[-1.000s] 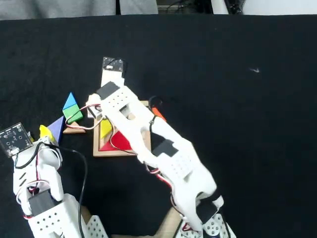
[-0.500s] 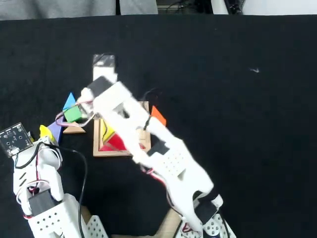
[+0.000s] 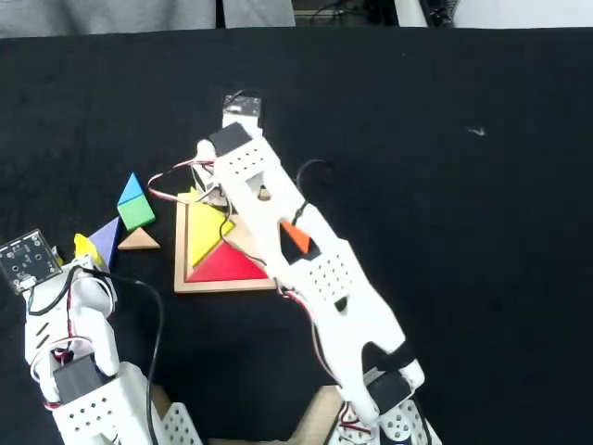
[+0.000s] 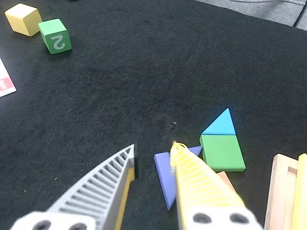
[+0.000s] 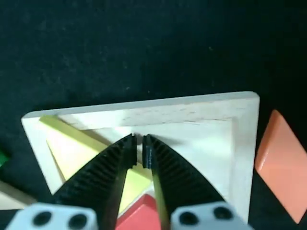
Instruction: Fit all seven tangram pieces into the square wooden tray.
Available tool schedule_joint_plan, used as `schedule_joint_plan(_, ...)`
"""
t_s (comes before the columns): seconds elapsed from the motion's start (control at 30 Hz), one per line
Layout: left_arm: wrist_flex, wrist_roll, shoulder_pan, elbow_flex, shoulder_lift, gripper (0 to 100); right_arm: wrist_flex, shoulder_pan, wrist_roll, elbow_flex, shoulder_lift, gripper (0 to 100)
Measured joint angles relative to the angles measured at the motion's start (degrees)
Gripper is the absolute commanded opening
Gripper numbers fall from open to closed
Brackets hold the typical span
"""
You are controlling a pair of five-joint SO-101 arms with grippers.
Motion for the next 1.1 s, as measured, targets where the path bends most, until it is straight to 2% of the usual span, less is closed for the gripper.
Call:
schedule_joint_plan(0.4, 0.0, 0.0, 0.0, 0.0, 0.0, 13, 3.5, -3.2, 0.7, -5.0, 0.4, 1.1)
schedule_joint_plan(0.77, 0.0, 0.0, 0.0, 0.0, 0.0, 13, 6.4, -0.7, 1.1, -13.4, 0.2, 1.0)
schedule_joint_plan(0.93, 0.0, 0.0, 0.0, 0.0, 0.0, 13, 6.5, 2.0, 9.5, -12.4, -6.8, 1.0)
schedule_joint_plan(1.1, 0.0, 0.0, 0.0, 0.0, 0.0, 13, 6.5, 4.9, 14.1, -2.3, -20.6, 1.0)
